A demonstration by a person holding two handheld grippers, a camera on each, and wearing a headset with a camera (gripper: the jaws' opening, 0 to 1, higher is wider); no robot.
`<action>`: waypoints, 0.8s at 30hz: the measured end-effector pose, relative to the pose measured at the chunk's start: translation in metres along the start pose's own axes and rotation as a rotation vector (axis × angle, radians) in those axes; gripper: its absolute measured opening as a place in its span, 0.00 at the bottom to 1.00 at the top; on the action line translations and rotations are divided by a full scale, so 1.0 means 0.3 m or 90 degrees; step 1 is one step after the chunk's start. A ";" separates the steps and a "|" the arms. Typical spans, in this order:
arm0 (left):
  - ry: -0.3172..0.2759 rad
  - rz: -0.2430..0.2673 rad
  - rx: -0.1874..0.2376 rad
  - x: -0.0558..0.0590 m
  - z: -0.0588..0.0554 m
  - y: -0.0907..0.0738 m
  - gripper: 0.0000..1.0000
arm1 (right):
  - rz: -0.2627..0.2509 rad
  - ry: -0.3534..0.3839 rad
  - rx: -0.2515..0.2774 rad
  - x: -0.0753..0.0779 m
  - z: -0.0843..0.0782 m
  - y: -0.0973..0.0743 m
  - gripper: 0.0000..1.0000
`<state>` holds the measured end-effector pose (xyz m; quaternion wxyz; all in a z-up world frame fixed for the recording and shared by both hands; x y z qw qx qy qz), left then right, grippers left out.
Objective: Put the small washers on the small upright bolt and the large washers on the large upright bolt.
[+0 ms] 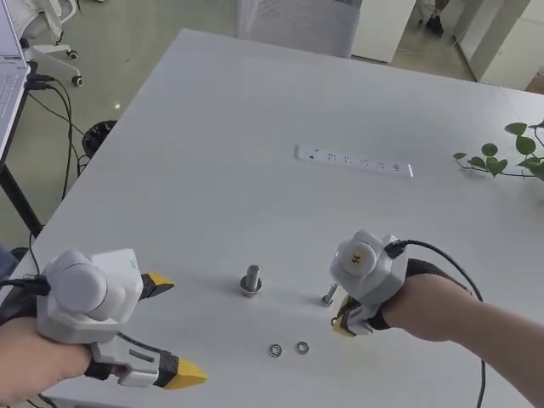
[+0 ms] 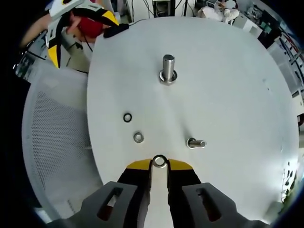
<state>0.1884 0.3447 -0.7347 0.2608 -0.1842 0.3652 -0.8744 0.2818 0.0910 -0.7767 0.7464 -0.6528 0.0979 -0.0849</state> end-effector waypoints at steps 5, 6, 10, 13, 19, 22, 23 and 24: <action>-0.002 0.001 0.001 0.001 0.001 0.001 0.85 | -0.005 0.008 -0.003 0.021 -0.013 -0.014 0.12; -0.002 0.001 0.001 0.001 0.002 0.002 0.85 | -0.007 0.009 -0.004 0.025 -0.016 -0.016 0.12; -0.004 0.004 0.002 0.003 0.002 0.003 0.86 | -0.015 0.021 0.000 0.052 -0.021 -0.030 0.12; -0.005 0.004 -0.001 0.005 -0.002 0.003 0.87 | -0.019 0.028 0.004 0.069 -0.020 -0.042 0.12; -0.007 0.003 -0.003 0.009 -0.007 0.001 0.87 | -0.029 0.032 0.011 0.101 -0.007 -0.062 0.12; -0.004 0.002 -0.008 0.009 -0.010 0.000 0.86 | -0.034 0.033 0.018 0.118 0.008 -0.072 0.12; -0.004 0.002 -0.008 0.010 -0.010 0.000 0.86 | -0.034 0.033 0.019 0.122 0.011 -0.073 0.12; -0.004 0.001 -0.008 0.010 -0.010 0.000 0.86 | -0.035 0.034 0.020 0.125 0.014 -0.074 0.12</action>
Point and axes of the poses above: the centre of the closed fingertips' face, and the gripper's own axes: y roughly forward along the fingers, x roughly to its right, z roughly out of its top, the point moved 6 cm from there along -y, roughly backward along the fingers, and after that the axes turned 7 degrees about -x, right-handed, at the moved point
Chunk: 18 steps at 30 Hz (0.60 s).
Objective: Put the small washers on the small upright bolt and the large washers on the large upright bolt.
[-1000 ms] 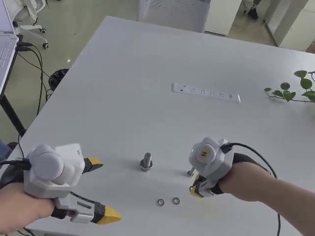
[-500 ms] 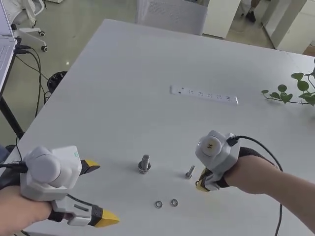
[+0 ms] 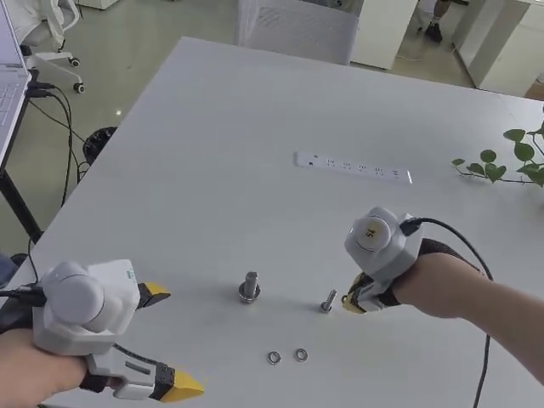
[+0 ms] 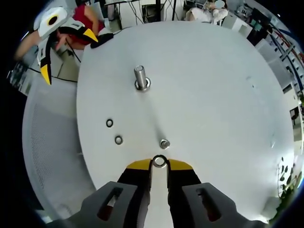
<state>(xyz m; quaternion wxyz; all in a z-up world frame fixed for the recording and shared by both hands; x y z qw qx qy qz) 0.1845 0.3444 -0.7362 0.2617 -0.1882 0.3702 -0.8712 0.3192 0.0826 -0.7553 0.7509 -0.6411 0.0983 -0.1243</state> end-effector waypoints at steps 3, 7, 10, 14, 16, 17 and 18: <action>0.000 0.000 0.001 0.000 0.001 -0.002 0.85 | -0.004 -0.004 0.004 0.008 0.017 -0.002 0.12; -0.002 0.001 -0.001 -0.001 -0.002 -0.005 0.85 | -0.007 -0.012 0.010 0.014 0.041 0.000 0.12; -0.002 0.002 -0.004 0.001 -0.006 -0.005 0.85 | -0.010 -0.018 0.005 0.020 0.047 0.012 0.12; -0.003 0.000 -0.008 0.007 -0.014 -0.004 0.85 | -0.011 -0.021 0.003 0.022 0.048 0.022 0.12; -0.004 0.000 -0.008 0.005 -0.016 -0.001 0.85 | -0.013 -0.026 0.003 0.023 0.047 0.025 0.12; -0.006 -0.001 -0.008 0.006 -0.017 0.000 0.84 | -0.014 -0.026 0.004 0.025 0.048 0.026 0.12; -0.007 -0.002 -0.008 0.008 -0.018 -0.001 0.84 | -0.015 -0.024 0.008 0.028 0.051 0.027 0.12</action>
Point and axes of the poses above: the centre of the closed fingertips' face, and the gripper's own axes: y roughly forward along the fingers, x roughly to its right, z roughly out of its top, the point moved 6 cm from there along -y, roughly backward along the fingers, and after that the axes turned 7 degrees about -x, right-handed, at the moved point
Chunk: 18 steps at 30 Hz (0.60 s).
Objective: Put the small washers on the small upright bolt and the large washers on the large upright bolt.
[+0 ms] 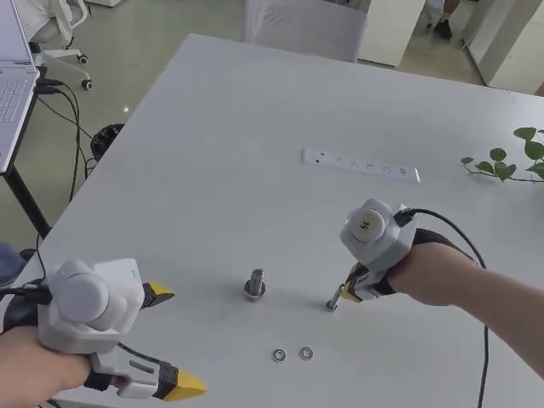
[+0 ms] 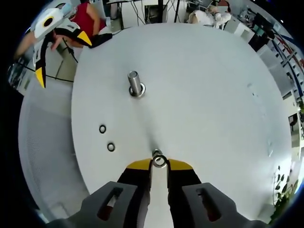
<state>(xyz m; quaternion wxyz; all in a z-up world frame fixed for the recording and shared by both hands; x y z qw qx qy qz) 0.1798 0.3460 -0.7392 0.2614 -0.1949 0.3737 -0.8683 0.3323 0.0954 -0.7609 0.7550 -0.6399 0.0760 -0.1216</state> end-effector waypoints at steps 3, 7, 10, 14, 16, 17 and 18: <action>-0.002 0.000 0.001 0.002 0.000 -0.001 0.84 | 0.002 0.001 0.001 0.001 0.004 0.005 0.12; -0.002 -0.001 0.000 0.001 -0.002 -0.001 0.84 | 0.007 0.000 -0.002 -0.004 0.007 0.010 0.12; -0.002 -0.001 -0.002 -0.002 -0.007 0.001 0.84 | 0.012 0.003 -0.002 -0.005 0.008 0.014 0.12; -0.003 -0.002 -0.002 -0.003 -0.006 0.003 0.84 | 0.014 0.004 -0.002 -0.002 0.012 0.018 0.12; -0.003 -0.003 -0.004 -0.004 -0.008 0.005 0.84 | 0.013 0.003 -0.002 -0.001 0.013 0.019 0.12; -0.003 -0.003 -0.004 -0.006 -0.008 0.005 0.84 | 0.015 0.003 -0.003 -0.004 0.013 0.022 0.12; -0.004 -0.004 -0.005 -0.007 -0.008 0.005 0.83 | 0.016 0.004 -0.004 -0.004 0.012 0.024 0.12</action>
Point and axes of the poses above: the centre of the closed fingertips' face, and the gripper's own axes: y roughly forward along the fingers, x roughly to its right, z roughly out of its top, the point moved 6 cm from there along -y, roughly backward along the fingers, and after that the axes turned 7 degrees about -x, right-handed, at the moved point
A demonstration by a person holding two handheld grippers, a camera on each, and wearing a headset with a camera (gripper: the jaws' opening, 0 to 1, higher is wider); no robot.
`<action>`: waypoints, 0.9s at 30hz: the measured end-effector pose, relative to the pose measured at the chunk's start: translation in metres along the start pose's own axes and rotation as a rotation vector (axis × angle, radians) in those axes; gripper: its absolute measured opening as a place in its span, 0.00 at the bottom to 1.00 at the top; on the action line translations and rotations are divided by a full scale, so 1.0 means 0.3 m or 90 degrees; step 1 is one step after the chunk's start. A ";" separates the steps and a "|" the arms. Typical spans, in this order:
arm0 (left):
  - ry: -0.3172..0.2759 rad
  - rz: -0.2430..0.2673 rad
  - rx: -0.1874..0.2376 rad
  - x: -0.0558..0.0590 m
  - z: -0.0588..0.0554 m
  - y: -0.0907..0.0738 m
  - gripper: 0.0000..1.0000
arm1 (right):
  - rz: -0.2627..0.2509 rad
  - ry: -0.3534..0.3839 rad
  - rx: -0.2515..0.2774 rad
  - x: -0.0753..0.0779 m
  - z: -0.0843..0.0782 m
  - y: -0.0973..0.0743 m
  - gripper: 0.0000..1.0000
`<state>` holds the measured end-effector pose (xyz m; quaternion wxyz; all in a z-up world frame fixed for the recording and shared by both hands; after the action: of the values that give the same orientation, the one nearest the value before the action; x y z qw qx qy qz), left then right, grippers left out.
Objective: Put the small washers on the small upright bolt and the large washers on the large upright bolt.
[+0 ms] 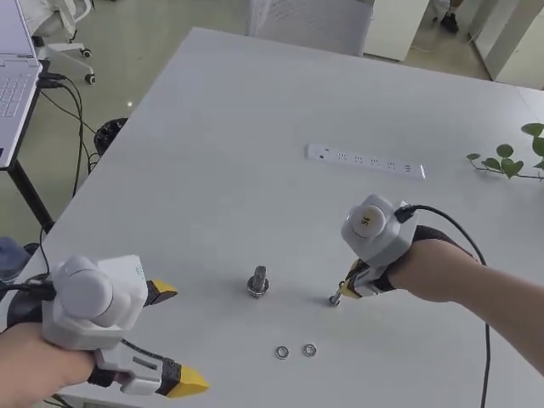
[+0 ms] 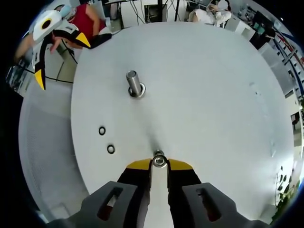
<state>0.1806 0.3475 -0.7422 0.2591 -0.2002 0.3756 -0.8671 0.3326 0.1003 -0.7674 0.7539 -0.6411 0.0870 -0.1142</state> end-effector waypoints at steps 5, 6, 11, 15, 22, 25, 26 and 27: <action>-0.001 0.000 0.001 -0.007 0.004 0.001 0.83 | 0.001 -0.003 -0.002 -0.002 0.001 0.012 0.12; -0.001 0.000 0.000 -0.009 0.004 0.001 0.83 | 0.002 -0.002 -0.002 -0.001 0.001 0.014 0.12; -0.001 -0.002 0.000 -0.011 0.005 0.003 0.83 | 0.004 -0.004 -0.006 0.000 0.003 0.021 0.12; -0.003 -0.003 -0.001 -0.015 0.005 0.005 0.83 | 0.004 -0.006 -0.009 0.003 0.002 0.028 0.12; -0.006 -0.004 -0.004 -0.014 0.000 0.008 0.83 | 0.006 -0.008 -0.013 0.001 0.000 0.048 0.12; -0.006 -0.005 -0.006 -0.015 -0.004 0.010 0.83 | 0.007 -0.010 -0.013 0.002 -0.001 0.059 0.12; -0.007 -0.005 -0.007 -0.015 -0.005 0.010 0.83 | 0.007 -0.010 -0.015 0.003 -0.002 0.061 0.12; -0.007 -0.005 -0.006 -0.015 -0.005 0.010 0.82 | 0.008 -0.011 -0.014 0.003 -0.002 0.063 0.12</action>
<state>0.1841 0.3493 -0.7461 0.2569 -0.2075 0.3778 -0.8650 0.3344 0.1024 -0.7861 0.7480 -0.6500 0.0858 -0.1034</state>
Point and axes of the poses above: the centre of the closed fingertips' face, and the gripper's own axes: y roughly forward along the fingers, x roughly to its right, z roughly out of its top, the point moved 6 cm from there along -y, roughly backward along the fingers, and after that the axes turned 7 degrees about -x, right-handed, at the moved point
